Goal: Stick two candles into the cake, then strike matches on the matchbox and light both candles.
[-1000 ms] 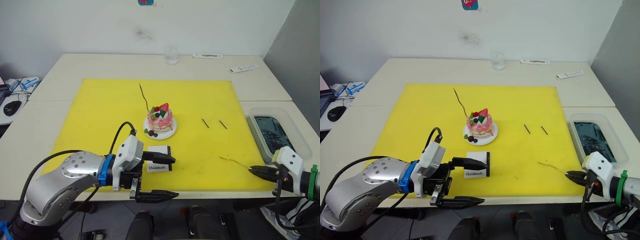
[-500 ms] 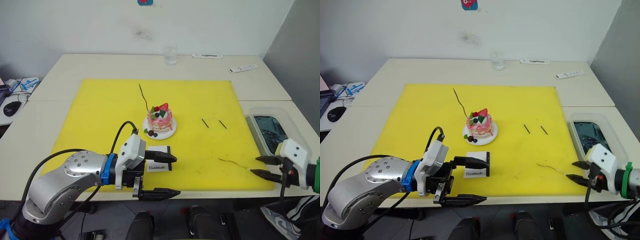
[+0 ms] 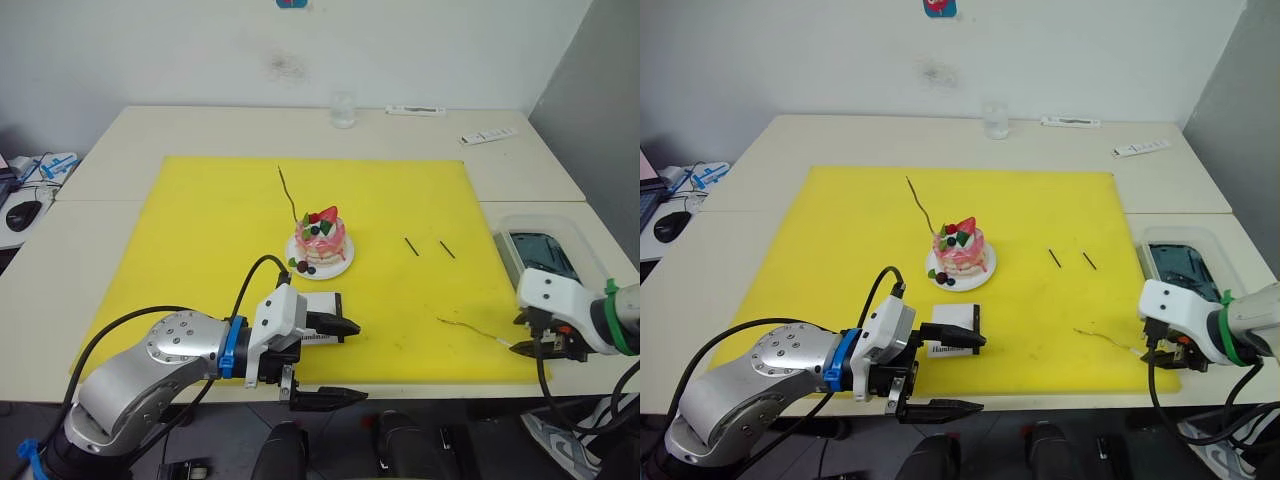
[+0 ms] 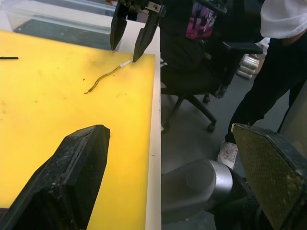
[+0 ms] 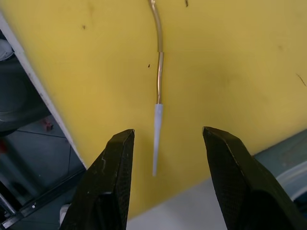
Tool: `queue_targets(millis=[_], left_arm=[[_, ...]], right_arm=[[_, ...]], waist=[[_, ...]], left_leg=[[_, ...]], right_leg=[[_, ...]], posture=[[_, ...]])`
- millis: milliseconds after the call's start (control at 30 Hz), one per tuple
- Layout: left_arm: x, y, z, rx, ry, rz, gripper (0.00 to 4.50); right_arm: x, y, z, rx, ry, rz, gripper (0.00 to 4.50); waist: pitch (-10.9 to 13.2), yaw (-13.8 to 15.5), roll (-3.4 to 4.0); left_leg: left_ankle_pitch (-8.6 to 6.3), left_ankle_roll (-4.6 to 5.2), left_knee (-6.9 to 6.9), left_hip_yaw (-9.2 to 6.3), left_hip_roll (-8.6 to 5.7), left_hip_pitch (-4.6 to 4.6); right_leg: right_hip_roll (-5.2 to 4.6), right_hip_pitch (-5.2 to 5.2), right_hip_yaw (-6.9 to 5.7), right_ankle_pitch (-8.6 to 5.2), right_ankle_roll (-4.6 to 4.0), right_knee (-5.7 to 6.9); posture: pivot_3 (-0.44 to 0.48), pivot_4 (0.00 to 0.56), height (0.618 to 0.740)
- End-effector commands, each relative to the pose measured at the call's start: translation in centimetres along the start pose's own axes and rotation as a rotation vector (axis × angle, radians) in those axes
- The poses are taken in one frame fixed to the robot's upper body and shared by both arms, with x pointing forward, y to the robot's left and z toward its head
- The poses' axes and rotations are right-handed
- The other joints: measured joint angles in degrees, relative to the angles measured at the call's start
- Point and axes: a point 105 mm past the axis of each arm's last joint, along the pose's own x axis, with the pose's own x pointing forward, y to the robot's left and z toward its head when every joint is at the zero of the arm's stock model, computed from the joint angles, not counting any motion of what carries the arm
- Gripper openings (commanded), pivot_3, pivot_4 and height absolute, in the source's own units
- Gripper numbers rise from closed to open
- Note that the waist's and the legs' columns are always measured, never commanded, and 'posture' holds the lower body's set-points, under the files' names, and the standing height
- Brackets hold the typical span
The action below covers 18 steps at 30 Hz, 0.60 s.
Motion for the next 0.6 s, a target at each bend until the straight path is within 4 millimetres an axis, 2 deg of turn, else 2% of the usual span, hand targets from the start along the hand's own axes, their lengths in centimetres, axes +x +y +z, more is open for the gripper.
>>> queue_targets(millis=[33,467,533,600], left_arm=[[0.4,-0.5,0.5,0.043,-0.02,-0.002,4.5],[0.8,-0.3,0.4,0.048,-0.029,0.018,4.5],[0.9,-0.3,0.4,0.049,-0.031,0.019,4.5],[1.0,-0.2,0.4,0.049,-0.034,0.02,4.5]], right_arm=[[0.3,-0.7,0.6,-0.042,0.007,-0.011,2.33],[1.4,-0.8,1.3,-0.084,0.033,0.049,2.33],[1.5,-0.7,1.1,-0.084,0.04,0.058,1.98],[1.5,-0.6,1.1,-0.082,0.044,0.063,1.4]], waist=[[0.0,0.0,-0.01],[0.0,0.0,0.01],[0.0,0.0,0.01],[0.0,0.0,0.02]], left_leg=[[0.0,0.0,0.01,0.0,0.0,0.01],[0.0,0.0,0.01,0.0,0.01,0.03],[0.0,0.0,0.01,0.0,0.01,0.02],[0.0,0.0,0.02,0.0,0.01,0.03]], right_leg=[[0.0,0.01,0.0,0.0,0.0,0.01],[0.0,-0.01,-0.02,0.01,0.02,0.04],[0.0,0.0,-0.01,0.01,0.02,0.04],[0.0,0.0,-0.01,0.01,0.02,0.04]], posture=[[0.0,0.15,0.74],[0.0,0.15,0.74],[0.0,0.15,0.74],[0.0,0.15,0.74]])
